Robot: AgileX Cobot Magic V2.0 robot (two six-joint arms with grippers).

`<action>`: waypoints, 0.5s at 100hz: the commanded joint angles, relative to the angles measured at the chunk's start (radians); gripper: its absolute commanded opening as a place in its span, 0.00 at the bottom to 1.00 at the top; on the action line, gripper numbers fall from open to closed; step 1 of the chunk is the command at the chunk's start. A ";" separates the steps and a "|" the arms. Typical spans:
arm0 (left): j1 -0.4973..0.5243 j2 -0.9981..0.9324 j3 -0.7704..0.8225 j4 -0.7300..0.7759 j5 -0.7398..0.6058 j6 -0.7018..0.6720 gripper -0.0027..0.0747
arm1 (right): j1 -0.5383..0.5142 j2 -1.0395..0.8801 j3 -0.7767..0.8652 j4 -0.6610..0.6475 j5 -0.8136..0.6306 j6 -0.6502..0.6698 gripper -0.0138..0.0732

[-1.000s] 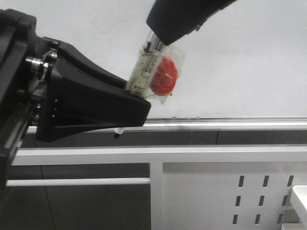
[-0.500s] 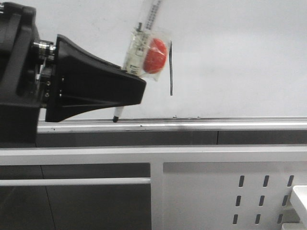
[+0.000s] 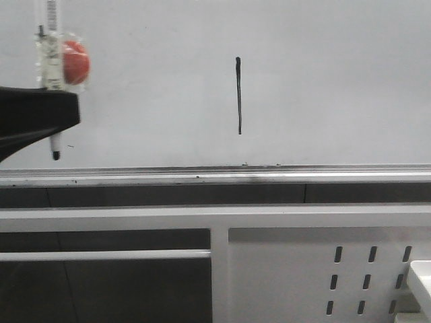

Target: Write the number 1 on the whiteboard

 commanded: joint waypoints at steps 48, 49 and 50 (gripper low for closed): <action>-0.007 0.148 0.025 -0.209 -0.298 0.066 0.01 | -0.216 -0.128 0.262 0.069 -0.339 0.008 0.09; -0.007 0.150 0.022 -0.208 -0.298 0.066 0.01 | -0.216 -0.128 0.262 0.069 -0.339 0.008 0.09; -0.007 0.152 0.022 -0.206 -0.298 0.066 0.01 | -0.216 -0.128 0.262 0.069 -0.339 0.008 0.09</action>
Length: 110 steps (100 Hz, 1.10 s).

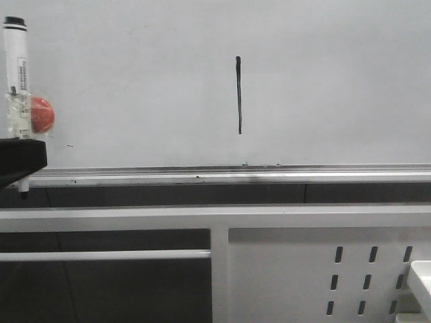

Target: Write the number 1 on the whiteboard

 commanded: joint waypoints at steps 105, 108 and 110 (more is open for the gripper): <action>-0.007 0.134 -0.217 -0.091 -0.227 -0.021 0.01 | -0.008 0.037 -0.026 0.013 -0.117 0.002 0.09; -0.007 0.135 -0.224 -0.085 -0.227 -0.021 0.01 | -0.008 0.037 -0.026 0.013 -0.117 0.002 0.09; -0.007 0.136 -0.226 -0.082 -0.227 -0.021 0.01 | -0.008 0.037 -0.026 0.013 -0.117 0.002 0.09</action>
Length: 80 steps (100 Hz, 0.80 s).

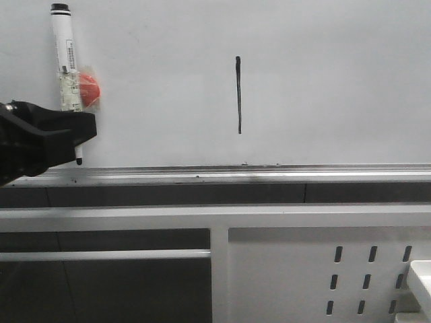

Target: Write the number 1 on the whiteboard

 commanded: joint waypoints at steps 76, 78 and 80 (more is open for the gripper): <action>-0.003 -0.039 -0.038 0.001 -0.217 0.006 0.60 | -0.008 0.014 -0.026 0.009 -0.089 0.000 0.09; -0.003 -0.045 -0.033 0.001 -0.217 0.006 0.60 | -0.008 0.014 -0.026 0.009 -0.089 0.000 0.09; -0.003 -0.055 -0.027 0.001 -0.217 0.006 0.60 | -0.008 0.014 -0.026 0.009 -0.089 0.000 0.09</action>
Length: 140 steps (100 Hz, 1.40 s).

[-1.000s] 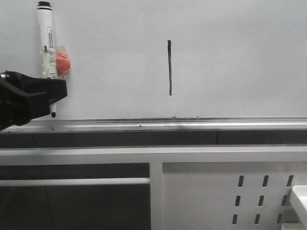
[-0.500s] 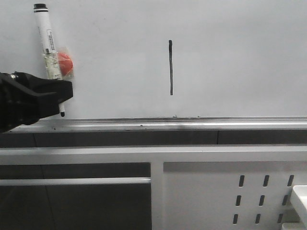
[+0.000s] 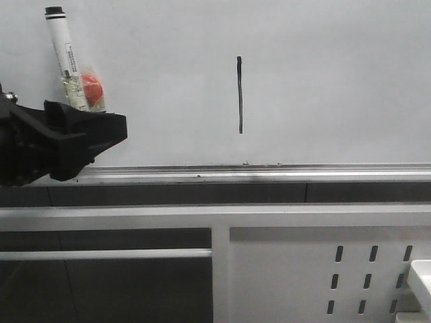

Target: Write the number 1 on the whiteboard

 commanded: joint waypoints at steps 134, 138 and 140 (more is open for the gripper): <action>0.002 -0.629 0.038 0.059 0.384 0.155 0.01 | 0.000 -0.065 0.277 0.262 -0.250 0.000 0.09; 0.002 -0.650 0.003 0.083 0.475 0.155 0.01 | 0.000 -0.065 0.277 0.262 -0.250 0.000 0.09; 0.002 -0.664 -0.013 0.090 0.522 0.155 0.01 | 0.000 -0.065 0.277 0.262 -0.250 0.000 0.09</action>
